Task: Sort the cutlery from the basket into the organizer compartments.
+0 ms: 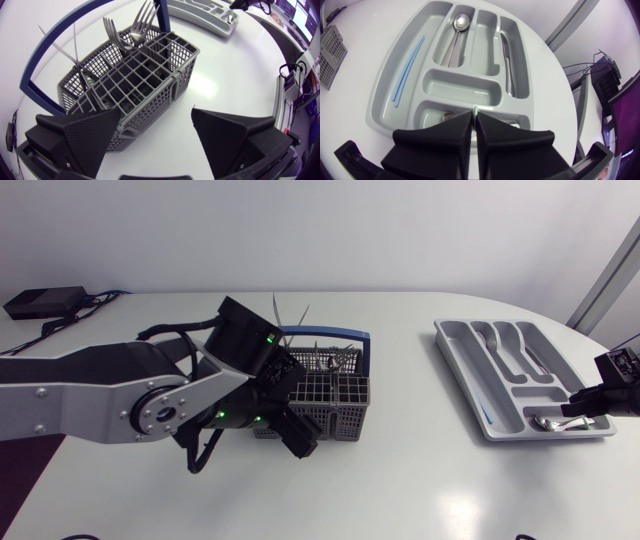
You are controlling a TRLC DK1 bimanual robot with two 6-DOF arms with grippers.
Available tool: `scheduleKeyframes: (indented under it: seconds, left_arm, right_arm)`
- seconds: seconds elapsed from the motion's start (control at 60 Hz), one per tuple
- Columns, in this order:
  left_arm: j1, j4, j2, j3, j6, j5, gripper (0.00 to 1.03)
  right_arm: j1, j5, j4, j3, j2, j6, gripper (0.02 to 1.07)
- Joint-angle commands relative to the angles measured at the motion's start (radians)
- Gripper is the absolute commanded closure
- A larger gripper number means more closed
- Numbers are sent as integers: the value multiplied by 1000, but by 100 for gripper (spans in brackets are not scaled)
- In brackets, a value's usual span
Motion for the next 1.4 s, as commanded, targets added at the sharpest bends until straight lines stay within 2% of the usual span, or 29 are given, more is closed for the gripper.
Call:
scheduleKeyframes:
  seconds: [0.0, 0.067, 0.183, 0.25, 0.35, 0.617, 0.717, 0.75, 1.033, 1.183, 1.333, 1.383]
  left_arm:
    - [13, -13, -17, -17, 15, 0, 5]
    - [23, -19, -24, -15, 18, 0, 5]
    - [34, -32, -39, -15, 24, 0, 5]
    - [40, -36, -51, -15, 28, 0, 5]
    - [46, -47, -63, -14, 41, 2, 5]
    - [62, -85, -96, -9, 71, 8, 5]
    - [82, -104, -116, -10, 87, 9, 5]
    - [89, -110, -126, -10, 93, 9, 5]
    - [166, -204, -220, -40, 153, 19, 5]
    - [220, -204, -234, -101, 177, 20, 5]
    - [275, -202, -234, -133, 199, 36, 5]
    - [292, -202, -234, -138, 205, 37, 6]
  right_arm:
    - [-7, 14, 18, -21, 57, -17, 97]
    - [-6, 31, 44, -23, 81, -26, 88]
    - [-1, 49, 64, -26, 120, -34, 87]
    - [2, 57, 72, -27, 132, -34, 82]
    - [4, 71, 81, -26, 149, -39, 69]
    - [2, 75, 63, -46, 109, -52, 50]
    - [8, 68, 21, -61, 40, -55, 29]
    - [13, 65, 4, -62, 15, -54, 26]
    - [100, -12, -172, -58, -261, 4, 25]
    - [298, -37, -221, -56, -360, 130, 26]
    - [521, -26, -227, -21, -354, 285, 27]
    - [588, -20, -221, -4, -333, 322, 31]
